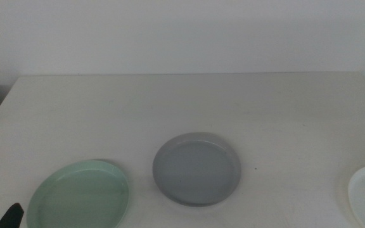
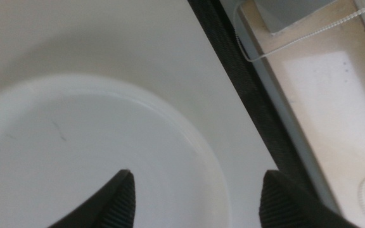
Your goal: Stack the three bowls on top of each other.
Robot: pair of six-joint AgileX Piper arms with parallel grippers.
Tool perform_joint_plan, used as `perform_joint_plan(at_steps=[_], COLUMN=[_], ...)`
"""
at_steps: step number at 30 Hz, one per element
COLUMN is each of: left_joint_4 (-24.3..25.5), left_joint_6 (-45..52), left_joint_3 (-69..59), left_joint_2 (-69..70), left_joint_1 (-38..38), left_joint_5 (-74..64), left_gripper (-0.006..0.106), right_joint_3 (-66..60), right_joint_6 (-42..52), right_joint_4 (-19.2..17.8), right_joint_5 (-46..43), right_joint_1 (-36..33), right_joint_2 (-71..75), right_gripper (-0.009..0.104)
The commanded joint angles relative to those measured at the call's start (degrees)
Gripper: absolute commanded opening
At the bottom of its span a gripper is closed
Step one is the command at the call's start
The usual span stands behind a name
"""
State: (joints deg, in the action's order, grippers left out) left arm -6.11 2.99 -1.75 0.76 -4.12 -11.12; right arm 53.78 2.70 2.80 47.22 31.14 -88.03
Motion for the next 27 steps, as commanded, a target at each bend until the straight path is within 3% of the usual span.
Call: perform_joint_plan(at_steps=[1,9,21,23,26,27], left_joint_4=[-0.65,-0.65,-0.65,-0.65,-0.65,-0.65], left_joint_6=[-0.34,-0.34,-0.34,-0.34,-0.34,-0.34], left_joint_3=[0.27,0.27,0.27,0.27,0.27,0.27], left_joint_2=[0.78,0.78,0.78,0.78,0.78,0.78], left_joint_1=[0.1,0.1,0.1,0.1,0.1,0.1], left_joint_5=[4.36,4.36,4.36,4.36,4.36,4.36], left_gripper=[0.105,0.105,0.105,0.105,0.105,0.105], right_joint_3=[-0.55,-1.79,-1.79,-1.79,-1.73,-1.73], right_joint_6=[3.67,9.83,15.42,16.55,17.59,18.03], right_joint_4=[-2.41,-3.66,-1.97,-1.56,-0.91,-0.78], right_joint_5=[-2.7,-3.37,-4.55,-4.71,-4.94,-4.66], right_joint_1=[0.37,0.45,0.45,0.45,0.45,0.45], right_joint_2=[2.18,-1.78,-9.84,-10.09,-10.09,-9.77], right_gripper=[0.047,0.04,0.039,0.034,0.016,0.0])
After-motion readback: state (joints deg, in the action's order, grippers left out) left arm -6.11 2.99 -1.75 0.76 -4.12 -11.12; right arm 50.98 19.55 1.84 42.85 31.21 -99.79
